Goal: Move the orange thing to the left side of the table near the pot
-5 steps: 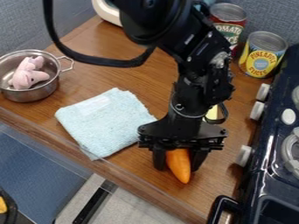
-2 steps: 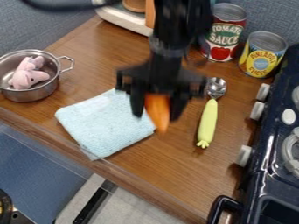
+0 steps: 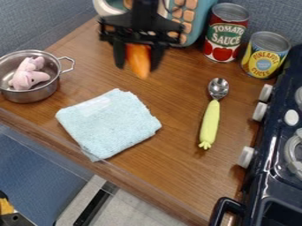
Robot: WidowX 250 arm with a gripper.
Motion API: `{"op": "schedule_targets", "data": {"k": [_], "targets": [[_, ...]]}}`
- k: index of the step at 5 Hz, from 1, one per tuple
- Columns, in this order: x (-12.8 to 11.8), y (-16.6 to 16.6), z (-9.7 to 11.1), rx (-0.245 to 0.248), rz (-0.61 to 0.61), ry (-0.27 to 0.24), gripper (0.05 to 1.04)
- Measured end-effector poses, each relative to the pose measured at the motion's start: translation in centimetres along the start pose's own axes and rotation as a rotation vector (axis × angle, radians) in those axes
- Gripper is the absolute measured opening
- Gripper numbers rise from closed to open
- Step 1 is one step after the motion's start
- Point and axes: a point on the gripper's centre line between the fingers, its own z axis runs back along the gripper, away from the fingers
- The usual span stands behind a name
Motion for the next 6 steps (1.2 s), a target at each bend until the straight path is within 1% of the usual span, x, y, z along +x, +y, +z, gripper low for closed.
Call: {"op": "schedule_targets", "data": {"k": [1, 2, 3, 4, 5, 6], "targets": [[3.7, 2.5, -1.9, 0.043, 0.074, 0.014, 0.657], [7.0, 5.2, -4.2, 0.09, 0.139, 0.042, 0.657], [8.9, 8.6, -6.3, 0.106, 0.222, 0.073, 0.657], [9.4, 10.0, -7.9, 0.121, 0.271, 0.096, 0.657], [10.0, 10.5, -8.6, 0.128, 0.297, 0.096, 0.657], [10.0, 11.9, -9.8, 0.144, 0.332, 0.121, 0.705]]}}
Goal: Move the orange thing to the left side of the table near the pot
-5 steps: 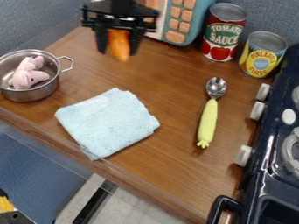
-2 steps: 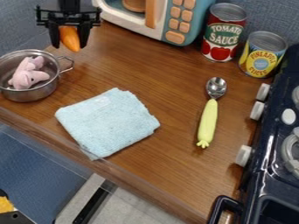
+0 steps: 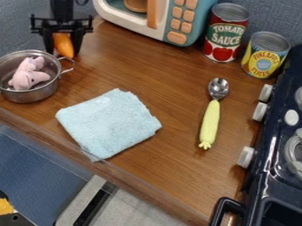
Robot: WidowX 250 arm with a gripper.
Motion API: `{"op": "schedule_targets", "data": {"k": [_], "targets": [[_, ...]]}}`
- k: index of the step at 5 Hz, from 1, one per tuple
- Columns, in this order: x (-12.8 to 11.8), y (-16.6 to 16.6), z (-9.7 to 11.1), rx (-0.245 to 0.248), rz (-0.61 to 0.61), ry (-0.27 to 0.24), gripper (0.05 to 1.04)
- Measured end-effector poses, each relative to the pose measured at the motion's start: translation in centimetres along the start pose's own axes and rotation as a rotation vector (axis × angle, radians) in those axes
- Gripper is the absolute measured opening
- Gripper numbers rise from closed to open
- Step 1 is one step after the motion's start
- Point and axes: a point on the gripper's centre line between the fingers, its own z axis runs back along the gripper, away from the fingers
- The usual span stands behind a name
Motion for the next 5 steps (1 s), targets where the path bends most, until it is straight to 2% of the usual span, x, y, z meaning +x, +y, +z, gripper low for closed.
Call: {"op": "schedule_targets", "data": {"k": [1, 2, 3, 4, 5], "targets": [[-0.1, 0.3, 0.1, 0.016, 0.015, 0.02, 0.967], [0.0, 0.4, 0.1, 0.019, 0.013, 0.018, 1.005], [-0.2, 0.1, 0.1, 0.003, 0.008, 0.028, 1.001], [0.1, 0.4, 2.6, -0.032, 0.003, 0.007, 1.001], [0.9, 2.2, 5.8, 0.014, 0.013, -0.081, 1.001]]}}
